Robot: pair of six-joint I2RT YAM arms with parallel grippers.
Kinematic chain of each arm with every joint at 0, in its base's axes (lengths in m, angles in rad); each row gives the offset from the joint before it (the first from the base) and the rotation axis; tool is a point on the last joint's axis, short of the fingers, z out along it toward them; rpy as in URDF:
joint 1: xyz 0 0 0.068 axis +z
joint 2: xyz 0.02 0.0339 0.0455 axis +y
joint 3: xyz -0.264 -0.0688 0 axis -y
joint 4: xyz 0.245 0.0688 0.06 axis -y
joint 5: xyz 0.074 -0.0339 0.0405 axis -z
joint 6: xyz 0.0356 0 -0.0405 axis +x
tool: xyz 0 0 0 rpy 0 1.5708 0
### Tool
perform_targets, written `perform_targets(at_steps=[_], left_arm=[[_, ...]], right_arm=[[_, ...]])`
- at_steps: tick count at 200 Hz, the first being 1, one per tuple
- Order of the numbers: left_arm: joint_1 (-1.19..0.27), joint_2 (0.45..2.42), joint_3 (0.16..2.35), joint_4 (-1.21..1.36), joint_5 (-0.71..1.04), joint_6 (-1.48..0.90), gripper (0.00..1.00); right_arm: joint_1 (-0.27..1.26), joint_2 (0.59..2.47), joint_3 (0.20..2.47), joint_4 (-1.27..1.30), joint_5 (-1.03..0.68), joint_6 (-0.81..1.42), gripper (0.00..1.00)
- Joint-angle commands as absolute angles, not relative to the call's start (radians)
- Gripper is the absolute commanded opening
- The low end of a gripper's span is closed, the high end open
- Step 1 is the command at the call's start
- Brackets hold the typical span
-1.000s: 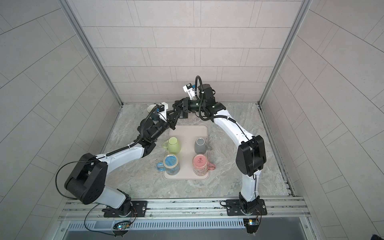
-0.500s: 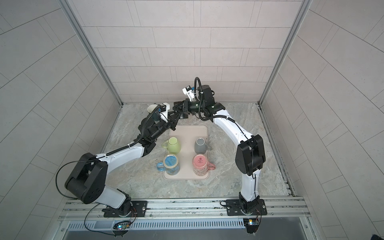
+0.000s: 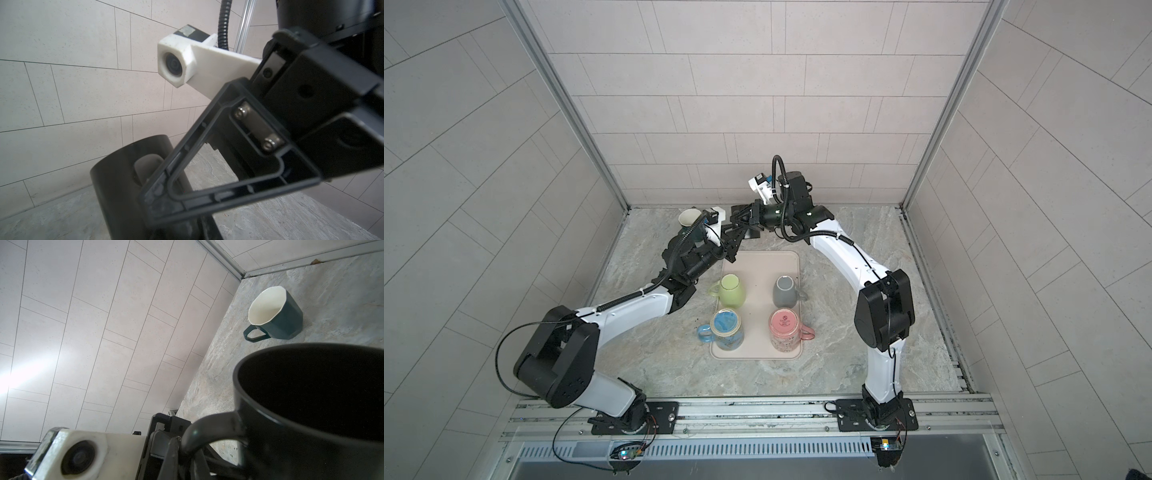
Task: Turn the mug right side up
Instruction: 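Open the left gripper off the black mug while the right gripper holds it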
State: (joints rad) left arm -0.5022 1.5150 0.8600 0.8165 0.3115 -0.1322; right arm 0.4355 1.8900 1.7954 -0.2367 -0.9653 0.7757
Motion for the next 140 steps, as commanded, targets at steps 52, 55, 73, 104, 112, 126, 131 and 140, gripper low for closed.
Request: perform_targets(at_steps=[52,55,73,104,112,126,131,140], left_arm=[[-0.515,1.454,0.912,0.918,0.321,-0.107,0.36],[-0.516,1.453,0.910,0.916,0.319,-0.105,0.36],[-0.515,1.447,0.906,0.913,0.312,-0.102,0.38],[-0.516,1.439,0.901,0.897,0.305,-0.092,0.40],[-0.514,1.433,0.899,0.891,0.301,-0.087,0.40],[-0.514,1.423,0.894,0.881,0.291,-0.079,0.40],[-0.514,1.420,0.891,0.878,0.287,-0.074,0.40],[-0.515,1.415,0.887,0.870,0.280,-0.068,0.40]], right_arm=[[0.447,1.872,1.806,-0.226,-0.909,0.680,0.00],[0.446,1.871,1.806,-0.224,-0.908,0.680,0.00],[0.441,1.867,1.805,-0.209,-0.904,0.681,0.00],[0.422,1.862,1.806,-0.189,-0.891,0.681,0.00],[0.411,1.861,1.805,-0.186,-0.885,0.681,0.00],[0.389,1.853,1.796,-0.176,-0.874,0.681,0.00],[0.380,1.851,1.792,-0.172,-0.869,0.681,0.00],[0.364,1.843,1.783,-0.165,-0.861,0.680,0.00]])
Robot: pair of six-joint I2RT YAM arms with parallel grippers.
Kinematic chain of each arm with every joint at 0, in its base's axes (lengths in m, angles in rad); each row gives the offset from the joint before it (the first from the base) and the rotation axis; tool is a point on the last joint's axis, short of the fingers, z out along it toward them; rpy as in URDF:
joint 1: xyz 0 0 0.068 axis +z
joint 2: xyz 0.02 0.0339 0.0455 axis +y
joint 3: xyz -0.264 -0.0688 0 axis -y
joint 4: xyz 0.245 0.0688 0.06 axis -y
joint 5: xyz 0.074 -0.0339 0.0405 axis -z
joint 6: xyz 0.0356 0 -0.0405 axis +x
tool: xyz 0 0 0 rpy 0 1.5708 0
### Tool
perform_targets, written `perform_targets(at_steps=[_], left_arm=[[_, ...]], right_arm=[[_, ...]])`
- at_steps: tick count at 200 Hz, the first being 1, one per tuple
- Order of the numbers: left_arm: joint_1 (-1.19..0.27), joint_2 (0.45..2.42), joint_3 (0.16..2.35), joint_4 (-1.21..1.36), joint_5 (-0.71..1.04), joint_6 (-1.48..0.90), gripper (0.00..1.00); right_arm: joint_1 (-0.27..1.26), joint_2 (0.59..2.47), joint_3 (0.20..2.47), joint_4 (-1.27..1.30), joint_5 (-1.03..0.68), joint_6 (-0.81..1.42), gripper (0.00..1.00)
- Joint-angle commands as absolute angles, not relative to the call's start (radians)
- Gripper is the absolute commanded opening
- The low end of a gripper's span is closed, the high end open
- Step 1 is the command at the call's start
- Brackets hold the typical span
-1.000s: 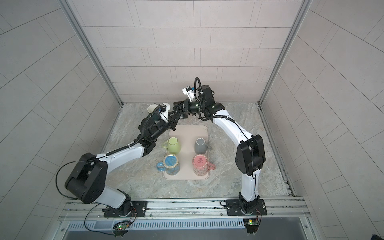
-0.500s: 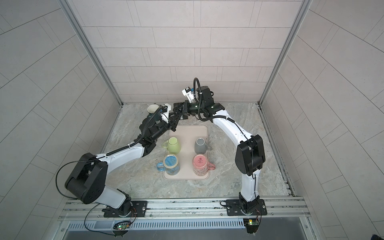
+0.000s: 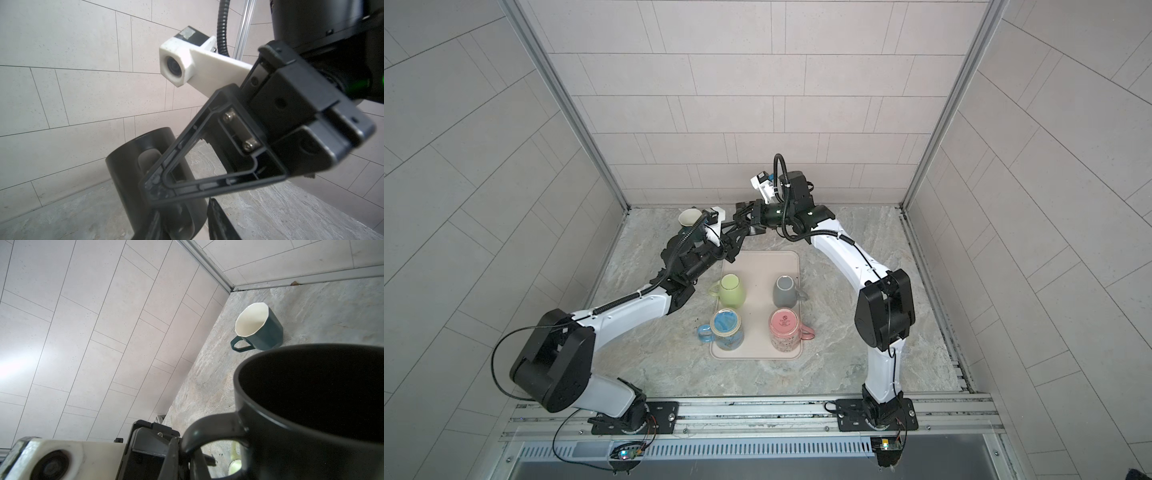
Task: Turn the mug right side up
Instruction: 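Open the left gripper off the black mug while the right gripper holds it, then carry the black mug off with the right gripper while the left gripper withdraws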
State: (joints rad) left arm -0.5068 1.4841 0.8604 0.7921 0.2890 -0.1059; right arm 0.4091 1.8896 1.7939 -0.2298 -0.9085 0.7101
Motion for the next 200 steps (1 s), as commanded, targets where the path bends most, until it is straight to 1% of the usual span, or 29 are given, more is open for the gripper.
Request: perform_targets(at_steps=[1,39,82,121,156,200], left_arm=[[-0.514,1.414,0.887,0.870,0.279,-0.067,0.40],[-0.509,1.393,0.881,0.824,0.250,-0.052,0.40],[-0.480,1.372,0.882,0.767,0.214,-0.077,0.40],[-0.450,1.366,0.881,0.759,0.217,-0.107,0.40],[-0.441,1.368,0.884,0.751,0.223,-0.116,0.40],[-0.433,1.370,0.882,0.736,0.219,-0.122,0.40]], right_arm=[[0.362,1.842,1.782,-0.165,-0.860,0.679,0.00],[0.288,1.804,1.724,-0.145,-0.802,0.644,0.00],[0.216,1.755,1.582,-0.021,-0.722,0.607,0.00],[0.168,1.711,1.405,0.218,-0.657,0.604,0.00],[0.136,1.720,1.264,0.449,-0.590,0.602,0.00],[0.107,1.755,1.179,0.581,-0.501,0.535,0.00]])
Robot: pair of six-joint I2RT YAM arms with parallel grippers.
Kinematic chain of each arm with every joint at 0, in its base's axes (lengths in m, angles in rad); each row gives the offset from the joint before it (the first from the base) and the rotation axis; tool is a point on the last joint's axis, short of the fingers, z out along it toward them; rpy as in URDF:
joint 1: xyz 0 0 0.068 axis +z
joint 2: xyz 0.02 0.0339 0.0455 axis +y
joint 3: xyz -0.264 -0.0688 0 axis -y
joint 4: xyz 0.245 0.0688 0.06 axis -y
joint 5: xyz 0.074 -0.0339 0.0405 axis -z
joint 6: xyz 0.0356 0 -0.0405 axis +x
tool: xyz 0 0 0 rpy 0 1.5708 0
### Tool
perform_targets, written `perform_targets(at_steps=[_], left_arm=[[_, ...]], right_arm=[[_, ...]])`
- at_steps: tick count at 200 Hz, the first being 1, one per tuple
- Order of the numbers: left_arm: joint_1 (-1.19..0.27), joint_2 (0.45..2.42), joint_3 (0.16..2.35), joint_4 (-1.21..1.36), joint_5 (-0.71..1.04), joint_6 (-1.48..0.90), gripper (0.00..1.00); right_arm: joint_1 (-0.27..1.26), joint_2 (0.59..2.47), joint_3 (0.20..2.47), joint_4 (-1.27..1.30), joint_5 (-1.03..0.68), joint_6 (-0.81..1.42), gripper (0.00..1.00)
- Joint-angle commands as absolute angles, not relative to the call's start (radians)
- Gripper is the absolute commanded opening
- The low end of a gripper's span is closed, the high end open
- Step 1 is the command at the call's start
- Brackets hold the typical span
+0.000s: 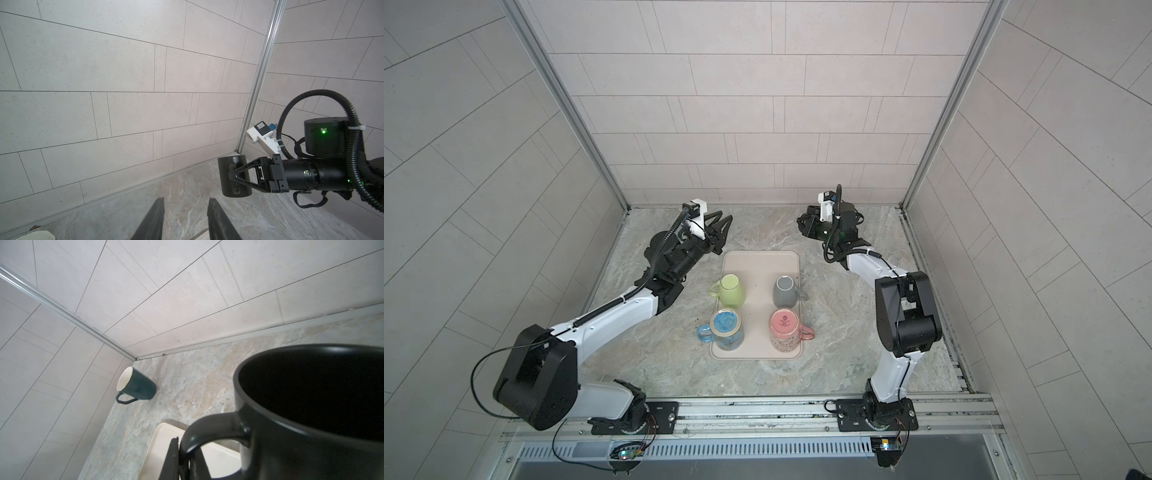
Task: Turn the mug right side up
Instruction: 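Carry the black mug off with the right gripper while the left gripper withdraws, then lower the black mug upright onto the table with the right gripper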
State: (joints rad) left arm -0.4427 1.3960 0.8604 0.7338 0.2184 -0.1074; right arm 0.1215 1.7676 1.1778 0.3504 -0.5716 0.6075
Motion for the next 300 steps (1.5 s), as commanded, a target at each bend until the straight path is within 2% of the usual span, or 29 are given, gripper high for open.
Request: perform_targets(at_steps=[1,132,300], left_arm=[[-0.432,1.371,0.882,0.736,0.219,-0.123,0.40],[-0.421,1.425,0.888,0.767,0.216,-0.153,0.40],[-0.414,1.442,0.864,0.813,0.211,-0.160,0.40]], right_arm=[[0.107,1.756,1.178,0.585,-0.501,0.534,0.00],[0.032,1.950,1.148,0.763,-0.363,0.505,0.00],[0.025,2.035,1.067,0.907,-0.221,0.485,0.00]])
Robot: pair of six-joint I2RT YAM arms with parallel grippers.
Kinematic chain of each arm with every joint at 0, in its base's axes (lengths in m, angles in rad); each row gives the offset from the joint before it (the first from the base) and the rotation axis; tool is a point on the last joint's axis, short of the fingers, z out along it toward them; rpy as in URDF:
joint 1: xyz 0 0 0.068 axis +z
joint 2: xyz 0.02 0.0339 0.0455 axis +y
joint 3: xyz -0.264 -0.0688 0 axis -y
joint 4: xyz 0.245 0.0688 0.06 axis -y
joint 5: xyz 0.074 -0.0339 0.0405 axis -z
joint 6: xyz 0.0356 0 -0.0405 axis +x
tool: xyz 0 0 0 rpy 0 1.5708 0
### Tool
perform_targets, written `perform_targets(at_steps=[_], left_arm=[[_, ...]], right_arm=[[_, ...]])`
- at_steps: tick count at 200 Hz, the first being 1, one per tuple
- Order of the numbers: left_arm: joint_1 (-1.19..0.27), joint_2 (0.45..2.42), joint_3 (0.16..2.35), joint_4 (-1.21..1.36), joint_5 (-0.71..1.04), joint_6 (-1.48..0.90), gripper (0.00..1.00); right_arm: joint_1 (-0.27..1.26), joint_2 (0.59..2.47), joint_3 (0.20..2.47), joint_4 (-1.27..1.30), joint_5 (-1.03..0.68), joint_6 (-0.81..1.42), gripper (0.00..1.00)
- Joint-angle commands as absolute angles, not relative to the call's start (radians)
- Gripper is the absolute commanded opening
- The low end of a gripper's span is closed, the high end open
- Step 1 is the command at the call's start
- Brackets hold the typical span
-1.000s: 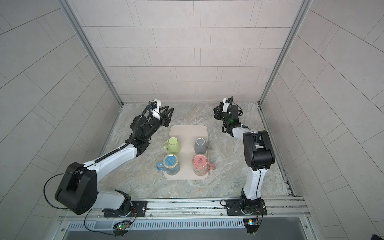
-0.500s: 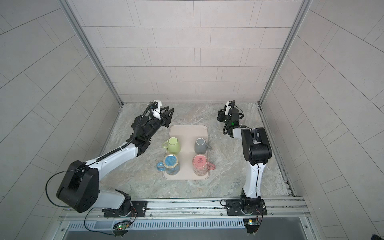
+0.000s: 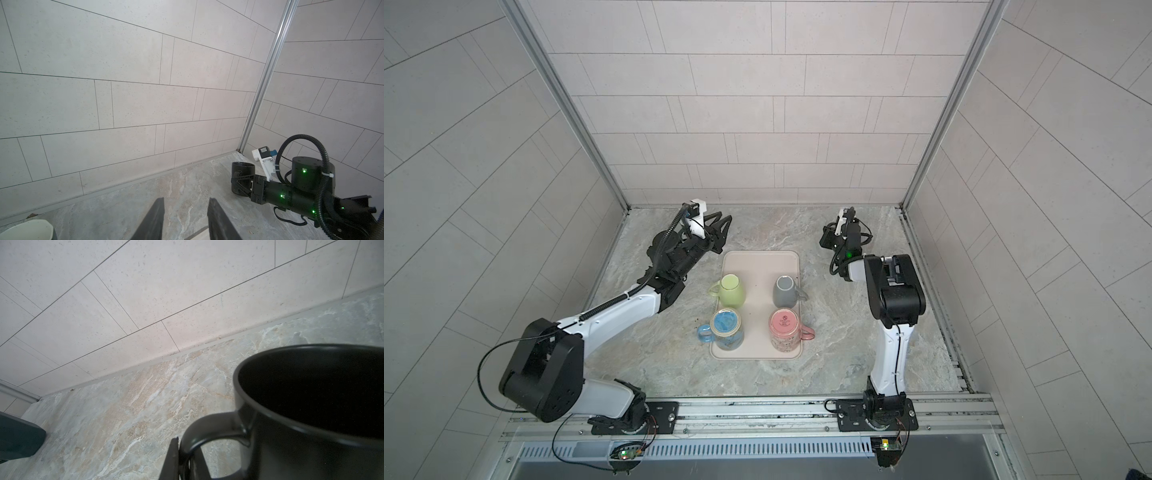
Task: Turn the mug right side up
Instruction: 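Lower the black mug upright onto the table with the right gripper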
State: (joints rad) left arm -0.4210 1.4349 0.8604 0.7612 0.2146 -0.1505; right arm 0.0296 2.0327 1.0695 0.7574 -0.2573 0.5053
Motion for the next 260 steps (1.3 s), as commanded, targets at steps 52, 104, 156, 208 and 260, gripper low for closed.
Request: perform_targets(at_steps=[52,104,156,208,260], left_arm=[[-0.413,1.450,0.862,0.832,0.213,-0.164,0.41],[-0.413,1.447,0.852,0.844,0.218,-0.167,0.41],[-0.412,1.436,0.840,0.842,0.220,-0.165,0.42],[-0.410,1.429,0.827,0.845,0.218,-0.165,0.42],[-0.410,1.422,0.812,0.853,0.213,-0.172,0.42]], right_arm=[[0.028,2.041,1.046,0.934,-0.201,0.485,0.00],[0.044,2.040,1.017,0.938,-0.181,0.482,0.00],[0.058,2.042,0.996,0.938,-0.167,0.485,0.00],[0.069,2.043,0.986,0.931,-0.159,0.488,0.06],[0.083,2.048,0.979,0.919,-0.147,0.492,0.09]])
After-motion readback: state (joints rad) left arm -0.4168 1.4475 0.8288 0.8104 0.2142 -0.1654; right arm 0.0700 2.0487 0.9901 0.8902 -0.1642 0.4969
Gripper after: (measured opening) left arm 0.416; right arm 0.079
